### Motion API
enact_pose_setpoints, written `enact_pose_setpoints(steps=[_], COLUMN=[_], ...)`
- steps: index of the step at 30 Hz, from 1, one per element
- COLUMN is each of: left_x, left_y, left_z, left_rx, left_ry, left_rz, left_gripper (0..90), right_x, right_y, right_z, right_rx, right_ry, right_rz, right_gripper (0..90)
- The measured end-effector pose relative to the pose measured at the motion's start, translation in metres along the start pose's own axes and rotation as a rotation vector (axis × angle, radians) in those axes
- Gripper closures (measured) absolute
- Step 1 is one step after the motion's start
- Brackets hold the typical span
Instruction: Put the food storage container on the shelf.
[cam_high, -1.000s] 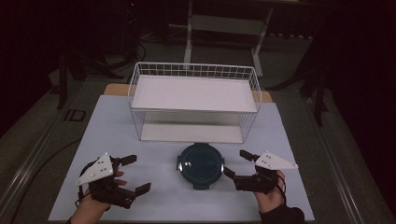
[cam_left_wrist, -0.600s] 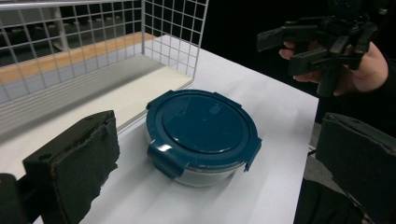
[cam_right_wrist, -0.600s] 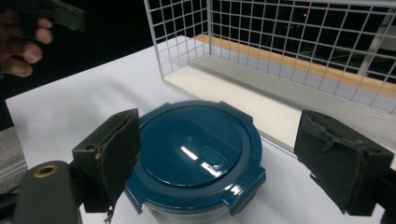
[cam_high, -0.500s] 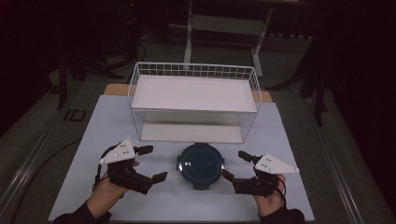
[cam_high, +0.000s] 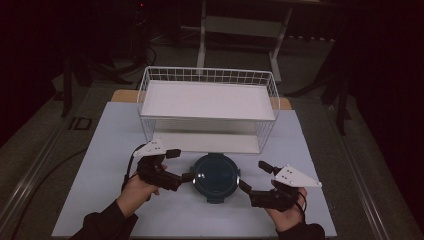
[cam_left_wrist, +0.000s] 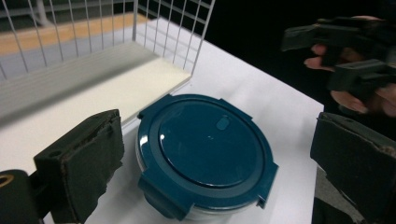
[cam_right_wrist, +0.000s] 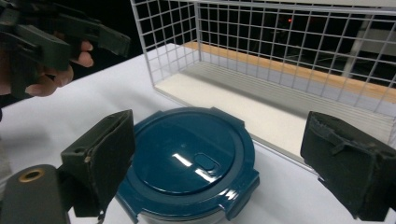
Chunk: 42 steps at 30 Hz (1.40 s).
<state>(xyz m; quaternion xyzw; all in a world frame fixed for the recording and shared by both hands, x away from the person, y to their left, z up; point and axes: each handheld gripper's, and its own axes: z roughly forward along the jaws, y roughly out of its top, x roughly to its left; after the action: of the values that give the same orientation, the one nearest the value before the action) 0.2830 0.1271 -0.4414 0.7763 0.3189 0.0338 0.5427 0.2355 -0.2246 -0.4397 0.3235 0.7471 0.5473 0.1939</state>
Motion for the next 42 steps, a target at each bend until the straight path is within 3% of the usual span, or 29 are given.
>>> enact_pose_setpoints(steps=[6,8,12,15,18,20,25,28,30,34,42], left_x=[0.019,0.026,0.035,0.039,0.041,0.043,0.052,0.056,0.059,0.063,0.069], left_y=[-0.006,-0.009,-0.015,-0.02,-0.022,-0.024,-0.03,-0.033,-0.034,-0.038,-0.044], left_z=[0.021,0.024,0.029,0.033,0.036,0.04,0.044,0.045,0.045,0.047,0.05], left_rx=[0.084,0.119,0.157,0.185,0.213,0.259,0.292,0.295,0.299,0.297,0.3], left_ry=[-0.01,-0.031,-0.038,-0.038,-0.015,0.01,-0.027,-0.053,-0.054,-0.104,-0.15], left_rz=[-0.165,-0.224,-0.281,-0.352,-0.381,-0.412,-0.543,-0.602,-0.639,-0.695,-0.754], left_gripper=[1.2,0.9,0.3,0.3,0.3,0.3,1.7,7.0,15.8,29.8,51.5], right_x=[0.004,0.005,0.004,0.003,0.004,0.004,0.004,0.003,0.003,0.002,0.001], right_y=[-0.002,-0.002,-0.003,-0.004,-0.005,-0.006,-0.006,-0.007,-0.007,-0.008,-0.009], right_z=[0.0,-0.001,-0.002,-0.001,-0.001,0.0,0.001,0.001,0.001,0.002,0.002], right_rx=[0.007,0.008,0.016,0.024,0.027,0.033,0.035,0.038,0.041,0.048,0.051], right_ry=[0.004,-0.002,-0.001,-0.001,0.0,0.003,0.004,0.006,0.005,0.01,0.014], right_rz=[-0.019,-0.023,-0.016,-0.014,-0.016,-0.016,-0.013,-0.007,-0.007,-0.004,0.002], right_gripper=[10.2,10.7,12.0,12.2,12.3,12.9,13.3,13.3,13.4,13.6,13.7])
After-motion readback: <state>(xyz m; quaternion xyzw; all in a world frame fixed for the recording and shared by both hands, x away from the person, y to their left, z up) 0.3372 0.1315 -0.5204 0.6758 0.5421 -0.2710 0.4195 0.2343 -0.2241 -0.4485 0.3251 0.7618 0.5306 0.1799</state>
